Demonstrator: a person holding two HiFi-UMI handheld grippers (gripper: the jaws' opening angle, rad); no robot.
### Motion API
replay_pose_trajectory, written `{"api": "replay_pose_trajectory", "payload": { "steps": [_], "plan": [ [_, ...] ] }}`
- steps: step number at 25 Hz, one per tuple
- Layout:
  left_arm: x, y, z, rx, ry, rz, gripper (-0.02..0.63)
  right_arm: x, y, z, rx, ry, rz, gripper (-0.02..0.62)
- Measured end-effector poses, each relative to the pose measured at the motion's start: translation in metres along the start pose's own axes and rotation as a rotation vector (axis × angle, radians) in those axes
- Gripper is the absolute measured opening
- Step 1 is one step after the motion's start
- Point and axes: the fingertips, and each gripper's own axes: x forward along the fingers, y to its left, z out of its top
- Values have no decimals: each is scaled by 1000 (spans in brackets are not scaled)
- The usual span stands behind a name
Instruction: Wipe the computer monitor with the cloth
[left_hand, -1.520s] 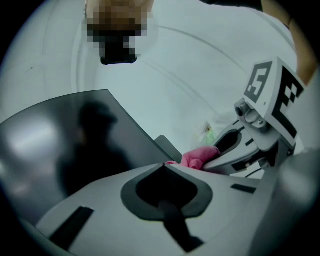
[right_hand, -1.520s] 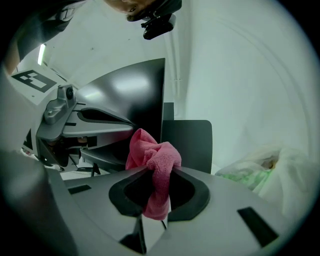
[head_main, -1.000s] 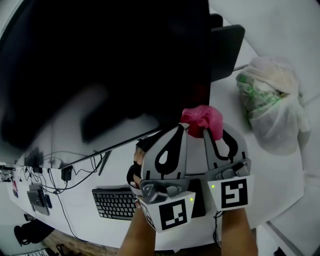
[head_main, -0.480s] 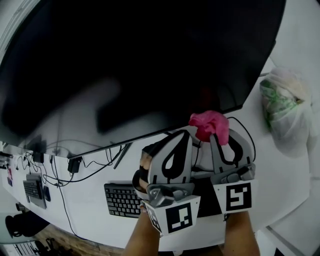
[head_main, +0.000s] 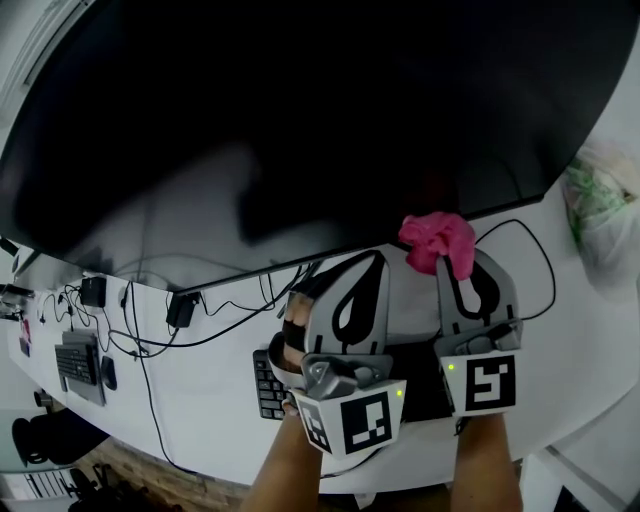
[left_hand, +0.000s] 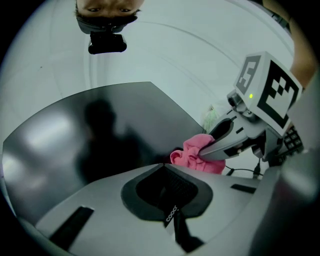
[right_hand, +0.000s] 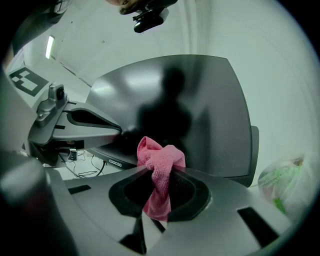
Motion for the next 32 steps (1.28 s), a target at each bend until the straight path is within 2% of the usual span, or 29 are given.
{"api": "replay_pose_trajectory", "payload": {
  "steps": [2, 11, 16, 22, 32],
  "plan": [
    [-8, 7, -12, 9, 18, 0, 6, 3, 17, 1, 0, 0, 11, 63],
    [-26, 37, -7, -19, 71, 39, 6, -1, 45, 32, -6, 4, 64, 63],
    [-47, 58, -50, -27, 101, 66, 6, 16, 96, 24, -9, -1, 102, 63],
    [-69, 76, -73, -35, 130, 77, 6, 23, 136, 29, -6, -1, 148, 63],
    [-110, 118, -114, -47, 163, 143, 6, 36, 209, 35, -18, 4, 218, 63]
  ]
}}
